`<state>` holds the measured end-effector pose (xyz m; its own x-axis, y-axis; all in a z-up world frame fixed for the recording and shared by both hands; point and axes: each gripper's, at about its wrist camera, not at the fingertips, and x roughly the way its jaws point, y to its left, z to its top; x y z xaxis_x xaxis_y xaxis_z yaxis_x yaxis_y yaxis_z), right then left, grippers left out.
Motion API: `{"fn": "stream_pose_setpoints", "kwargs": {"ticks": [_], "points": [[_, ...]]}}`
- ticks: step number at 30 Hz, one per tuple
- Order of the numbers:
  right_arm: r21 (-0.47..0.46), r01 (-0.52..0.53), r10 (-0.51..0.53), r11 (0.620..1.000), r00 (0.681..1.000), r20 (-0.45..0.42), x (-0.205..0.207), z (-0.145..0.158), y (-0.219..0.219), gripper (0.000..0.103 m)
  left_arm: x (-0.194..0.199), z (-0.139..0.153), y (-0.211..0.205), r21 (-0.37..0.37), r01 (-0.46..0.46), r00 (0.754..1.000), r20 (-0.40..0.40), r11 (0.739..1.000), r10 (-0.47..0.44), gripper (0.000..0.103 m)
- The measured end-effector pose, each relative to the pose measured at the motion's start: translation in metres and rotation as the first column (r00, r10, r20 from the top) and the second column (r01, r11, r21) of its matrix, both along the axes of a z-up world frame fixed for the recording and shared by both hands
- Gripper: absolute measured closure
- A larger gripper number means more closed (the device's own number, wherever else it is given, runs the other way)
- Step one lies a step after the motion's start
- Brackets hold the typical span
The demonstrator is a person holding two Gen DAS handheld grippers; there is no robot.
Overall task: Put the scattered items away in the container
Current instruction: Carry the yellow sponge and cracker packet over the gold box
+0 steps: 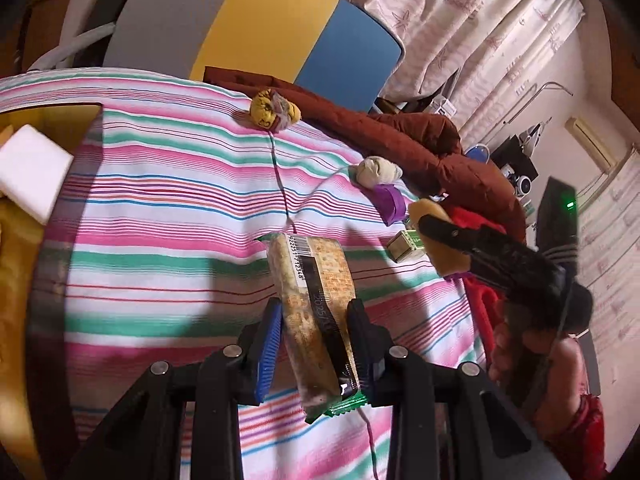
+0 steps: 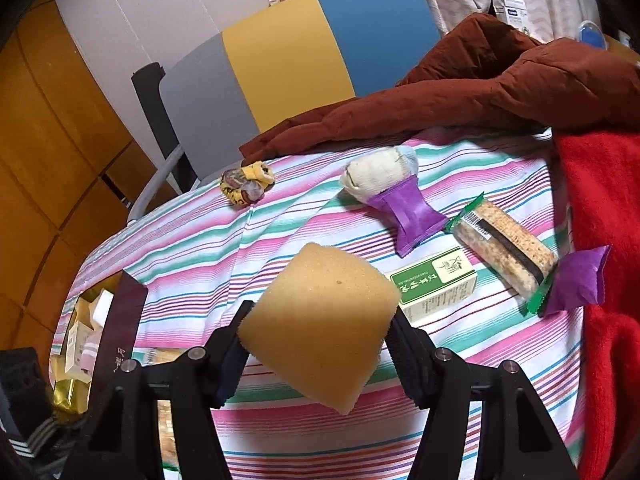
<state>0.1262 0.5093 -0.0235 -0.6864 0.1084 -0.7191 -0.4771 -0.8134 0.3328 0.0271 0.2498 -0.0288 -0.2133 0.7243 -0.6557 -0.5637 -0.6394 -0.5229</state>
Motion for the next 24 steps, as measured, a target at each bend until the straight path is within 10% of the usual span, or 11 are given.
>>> {"fn": "stream_pose_setpoints", "kwargs": {"ticks": [11, 24], "points": [[0.083, -0.173, 0.173, 0.981, 0.985, 0.008, -0.015, 0.014, -0.062, 0.039, -0.004, 0.020, -0.086, 0.057, -0.119, 0.993, -0.017, 0.991, 0.120, 0.071], [0.045, -0.445, 0.447, 0.894, 0.893, -0.050, -0.073, 0.031, -0.190, 0.039, -0.019, 0.004, -0.176, 0.025, -0.275, 0.962, -0.005, 0.961, 0.275, 0.071]]}}
